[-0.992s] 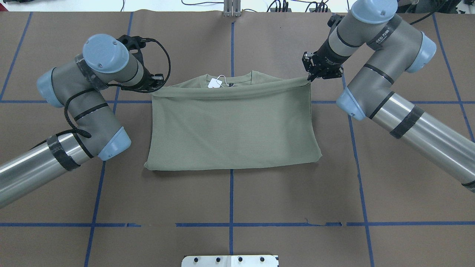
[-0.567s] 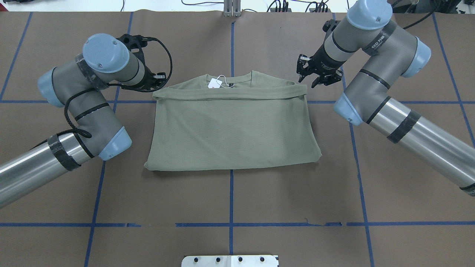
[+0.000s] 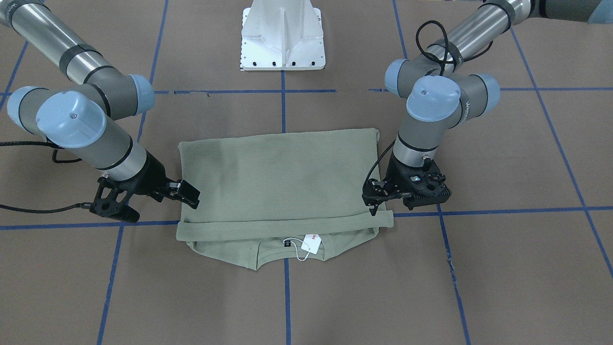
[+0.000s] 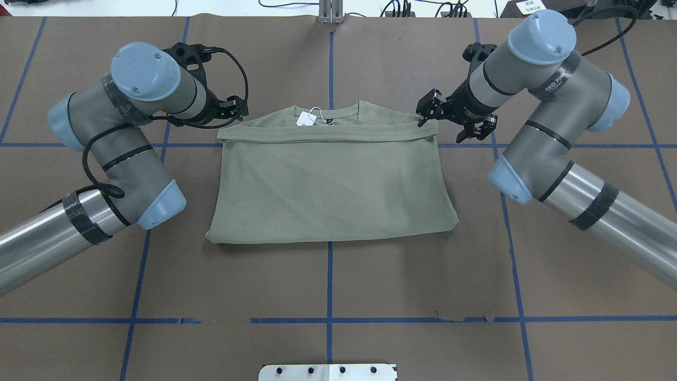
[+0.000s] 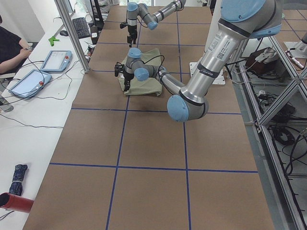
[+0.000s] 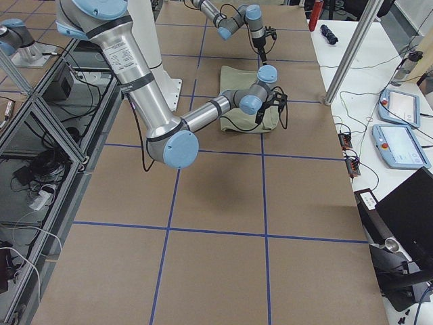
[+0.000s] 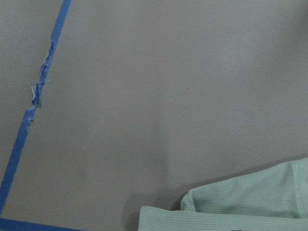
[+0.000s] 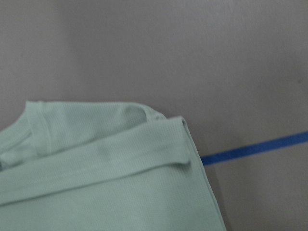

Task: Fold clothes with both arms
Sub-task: 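Move the right gripper to the folded shirt's near corner and grasp it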

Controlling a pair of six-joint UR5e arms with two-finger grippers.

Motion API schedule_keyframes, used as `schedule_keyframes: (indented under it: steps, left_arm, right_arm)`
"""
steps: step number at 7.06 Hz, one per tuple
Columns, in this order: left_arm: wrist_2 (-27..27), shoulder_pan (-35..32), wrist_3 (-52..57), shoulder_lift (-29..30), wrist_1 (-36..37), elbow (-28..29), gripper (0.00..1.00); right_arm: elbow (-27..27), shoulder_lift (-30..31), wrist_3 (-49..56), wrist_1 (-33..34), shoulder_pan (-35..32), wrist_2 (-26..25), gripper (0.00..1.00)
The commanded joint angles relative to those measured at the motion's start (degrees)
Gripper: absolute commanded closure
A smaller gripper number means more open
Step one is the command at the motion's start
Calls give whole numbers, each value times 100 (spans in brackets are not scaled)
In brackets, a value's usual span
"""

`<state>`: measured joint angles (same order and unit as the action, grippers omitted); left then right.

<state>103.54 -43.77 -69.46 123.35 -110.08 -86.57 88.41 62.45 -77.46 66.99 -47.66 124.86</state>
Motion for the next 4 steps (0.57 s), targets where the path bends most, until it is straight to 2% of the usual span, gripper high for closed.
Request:
schedule_keyframes:
  steps: [1, 2, 4]
  left_arm:
    - [0, 0, -6, -91, 21, -192, 0]
    - [8, 18, -6, -118, 13, -219, 0]
    - [0, 35, -15, -118, 12, -228, 0]
  right_arm:
    - [1060, 1002, -76, 24, 597, -181, 0]
    - [1273, 1258, -259, 24, 966, -408, 0]
    - [1267, 1331, -296, 42, 1311, -611, 1]
